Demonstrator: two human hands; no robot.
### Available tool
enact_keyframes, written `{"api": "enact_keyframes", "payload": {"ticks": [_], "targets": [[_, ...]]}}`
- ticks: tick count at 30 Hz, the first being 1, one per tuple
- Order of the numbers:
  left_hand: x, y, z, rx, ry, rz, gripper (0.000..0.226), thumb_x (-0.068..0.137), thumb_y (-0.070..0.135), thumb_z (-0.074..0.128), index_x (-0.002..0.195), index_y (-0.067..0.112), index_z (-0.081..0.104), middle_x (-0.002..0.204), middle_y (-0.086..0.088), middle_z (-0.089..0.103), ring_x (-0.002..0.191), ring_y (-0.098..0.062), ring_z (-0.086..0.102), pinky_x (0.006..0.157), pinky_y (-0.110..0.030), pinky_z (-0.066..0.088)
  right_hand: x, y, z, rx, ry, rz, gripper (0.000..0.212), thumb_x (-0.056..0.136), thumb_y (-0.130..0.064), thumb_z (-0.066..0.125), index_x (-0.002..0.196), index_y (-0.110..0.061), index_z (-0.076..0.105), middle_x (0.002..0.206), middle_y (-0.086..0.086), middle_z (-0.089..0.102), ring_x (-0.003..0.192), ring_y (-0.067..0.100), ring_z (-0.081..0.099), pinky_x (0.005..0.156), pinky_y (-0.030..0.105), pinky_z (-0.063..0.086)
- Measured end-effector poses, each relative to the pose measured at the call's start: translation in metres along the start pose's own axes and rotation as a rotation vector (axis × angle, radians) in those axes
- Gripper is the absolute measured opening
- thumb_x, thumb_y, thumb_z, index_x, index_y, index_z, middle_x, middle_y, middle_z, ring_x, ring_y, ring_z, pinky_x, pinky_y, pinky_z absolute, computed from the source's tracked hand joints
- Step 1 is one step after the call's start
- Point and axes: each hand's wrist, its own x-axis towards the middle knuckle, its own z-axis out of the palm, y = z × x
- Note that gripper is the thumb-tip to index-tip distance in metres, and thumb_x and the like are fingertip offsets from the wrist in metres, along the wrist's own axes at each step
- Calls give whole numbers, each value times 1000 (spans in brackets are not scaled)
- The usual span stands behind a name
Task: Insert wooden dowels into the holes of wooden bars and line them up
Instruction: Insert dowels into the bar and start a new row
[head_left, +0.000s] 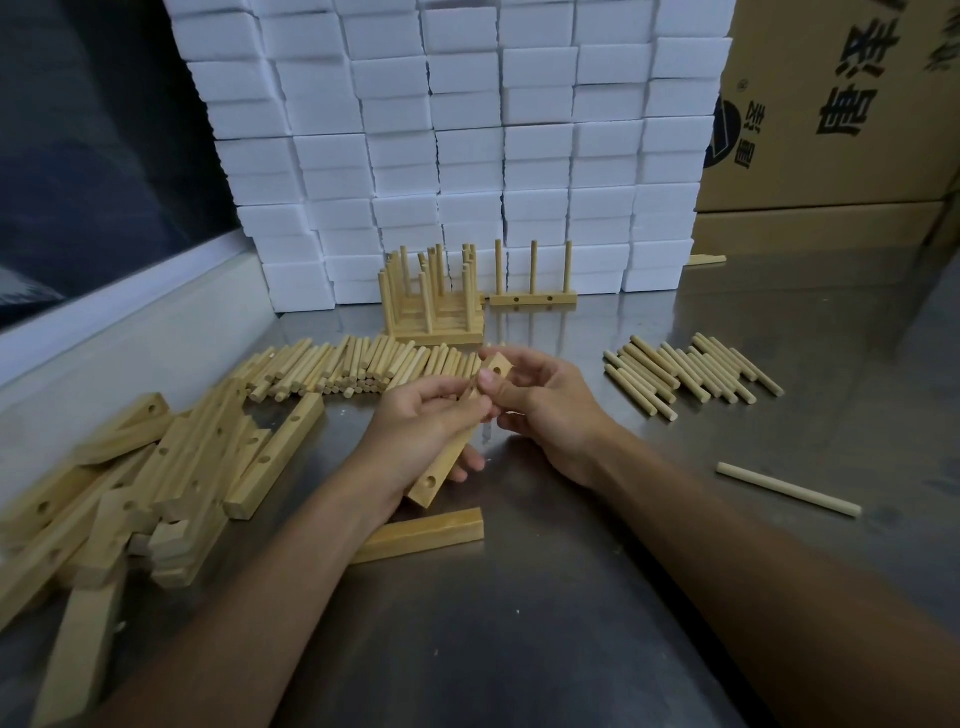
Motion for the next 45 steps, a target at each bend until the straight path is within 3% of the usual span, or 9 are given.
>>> {"api": "enact_keyframes", "payload": {"ticks": [10, 13, 17, 22, 27, 31, 37, 42, 45], "targets": [[9, -7, 3, 12, 69, -18, 27, 91, 9, 67, 118, 11, 61, 91, -6, 76, 48, -19, 58, 38, -25, 43, 2, 3, 3, 3, 148, -3, 19, 102, -15, 53, 101, -5, 69, 80, 10, 72, 57, 12, 66, 53, 21, 53], [19, -4, 3, -68, 180, -18, 15, 92, 5, 63, 96, 20, 60, 90, -11, 71, 46, -18, 53, 38, -27, 41, 8, 9, 1, -387, 315, -118, 15, 101, -16, 52, 101, -18, 67, 92, 0, 70, 76, 11, 68, 66, 25, 57], [32, 2, 2, -65, 235, -30, 9, 91, 3, 58, 95, 8, 66, 80, -11, 63, 46, -17, 53, 39, -27, 43, 17, 16, -3, -1037, 291, -275, 35, 98, -28, 54, 132, -21, 55, 126, -1, 57, 112, 17, 56, 95, 37, 49], [45, 14, 10, -155, 240, -16, 7, 93, 4, 58, 90, 2, 64, 71, -12, 58, 45, -17, 54, 40, -26, 44, 25, 21, -4, -1470, 102, -40, 55, 98, -63, 27, 135, -28, 47, 148, 1, 43, 135, 28, 39, 108, 53, 24], [48, 9, 22, -190, 234, -13, 8, 91, 3, 58, 88, 0, 64, 65, -12, 55, 47, -18, 52, 40, -26, 41, 23, 18, -3, -1457, 247, -89, 45, 100, -53, 35, 103, -22, 67, 114, 1, 61, 111, 26, 53, 96, 48, 35], [45, 2, 23, -212, 258, -12, 9, 89, 3, 58, 82, 3, 63, 58, -10, 55, 45, -20, 50, 39, -25, 40, 21, 15, -4, -1438, 414, -108, 30, 97, -43, 52, 89, -17, 66, 90, 2, 61, 94, 26, 58, 87, 42, 46], [38, 1, 24, -145, 269, 69, 9, 93, 14, 61, 90, 10, 69, 62, -4, 59, 45, -17, 50, 39, -25, 42, 18, 12, -12, -1307, 471, -41, 23, 93, -36, 66, 103, -16, 62, 97, 3, 63, 88, 22, 59, 73, 34, 48], [33, 2, 26, 88, 337, 242, 23, 95, 21, 60, 82, 39, 57, 80, 8, 67, 43, -12, 51, 40, -25, 44, 17, 13, -18, -1144, 430, -84, 20, 96, -10, 59, 115, -12, 60, 115, 8, 51, 84, 16, 50, 73, 27, 40], [30, 2, 27, 157, 338, 314, 25, 97, 23, 59, 85, 44, 54, 89, 4, 68, 43, -12, 54, 41, -23, 45, 12, 9, -16, -923, 450, -228, 12, 104, -19, 44, 114, -16, 51, 95, 0, 59, 70, 9, 52, 59, 27, 42]]}}
